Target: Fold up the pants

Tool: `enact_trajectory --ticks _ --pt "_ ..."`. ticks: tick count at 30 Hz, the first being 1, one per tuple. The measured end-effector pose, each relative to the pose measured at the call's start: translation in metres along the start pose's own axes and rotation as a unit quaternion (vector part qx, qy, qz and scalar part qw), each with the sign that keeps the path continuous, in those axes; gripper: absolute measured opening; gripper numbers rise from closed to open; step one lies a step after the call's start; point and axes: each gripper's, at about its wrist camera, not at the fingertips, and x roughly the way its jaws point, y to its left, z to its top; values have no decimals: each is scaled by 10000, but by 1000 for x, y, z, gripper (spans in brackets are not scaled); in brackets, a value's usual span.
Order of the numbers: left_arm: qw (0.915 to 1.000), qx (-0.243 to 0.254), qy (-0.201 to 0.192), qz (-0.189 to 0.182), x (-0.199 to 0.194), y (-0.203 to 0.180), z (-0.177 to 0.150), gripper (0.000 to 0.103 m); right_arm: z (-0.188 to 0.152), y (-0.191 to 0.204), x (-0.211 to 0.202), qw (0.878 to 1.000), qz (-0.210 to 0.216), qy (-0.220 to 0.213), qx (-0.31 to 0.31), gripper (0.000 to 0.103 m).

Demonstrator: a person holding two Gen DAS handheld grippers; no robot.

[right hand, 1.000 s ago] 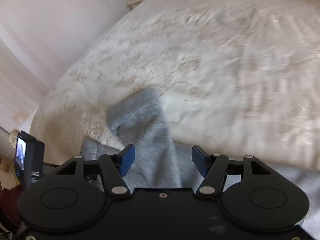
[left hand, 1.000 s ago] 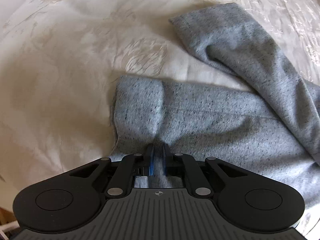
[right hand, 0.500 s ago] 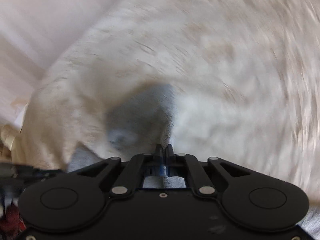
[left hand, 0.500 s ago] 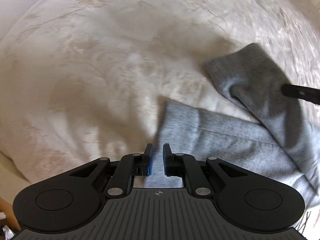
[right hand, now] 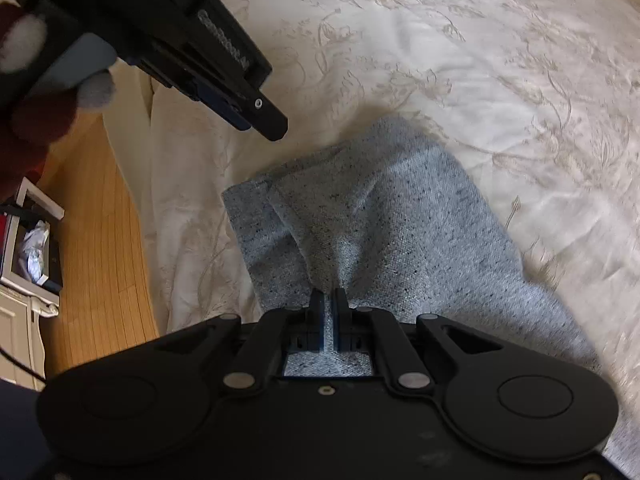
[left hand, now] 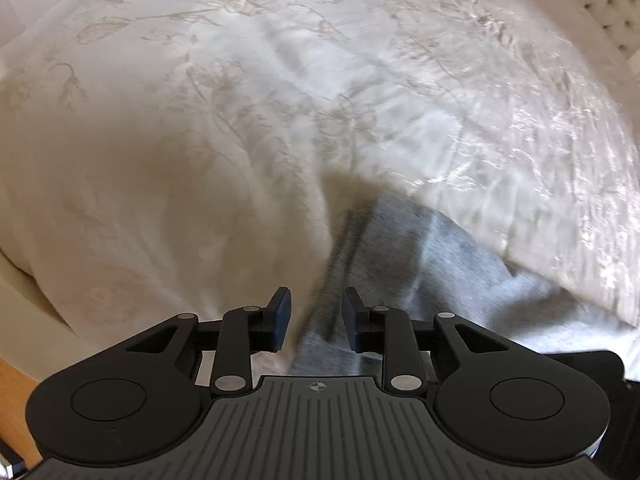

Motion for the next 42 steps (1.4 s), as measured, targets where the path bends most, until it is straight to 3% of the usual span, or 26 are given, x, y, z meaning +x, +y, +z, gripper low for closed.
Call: enact_trajectory --ticks 5,12,20,28,31,35,39,42 --pt "9990 -105 163 -395 0 -5 -16 29 9 -7 -9 9992 -61 -253 301 6" --pt "9934 -344 635 -896 21 -20 -29 34 7 1 -14 9992 -99 -321 236 6" --pt "9914 -702 762 -804 43 -18 -25 45 6 8 -16 9992 -24 -373 143 6" --pt "9906 -794 801 -772 47 -16 -26 45 -6 10 -29 9973 -32 -469 572 10" --pt "9911 -761 758 -783 47 -21 -23 46 -28 -8 -45 9909 -243 -495 1224 23" --pt "9916 -642 748 -843 49 -29 -23 51 -71 -34 -69 9741 -715 -395 2109 24" --pt "9908 -724 730 -878 51 -29 -24 53 -103 -30 -79 9734 -1462 -125 1758 34" --pt "9899 -876 754 -826 58 -28 -23 53 -117 -21 -78 9777 -1684 86 1254 38"
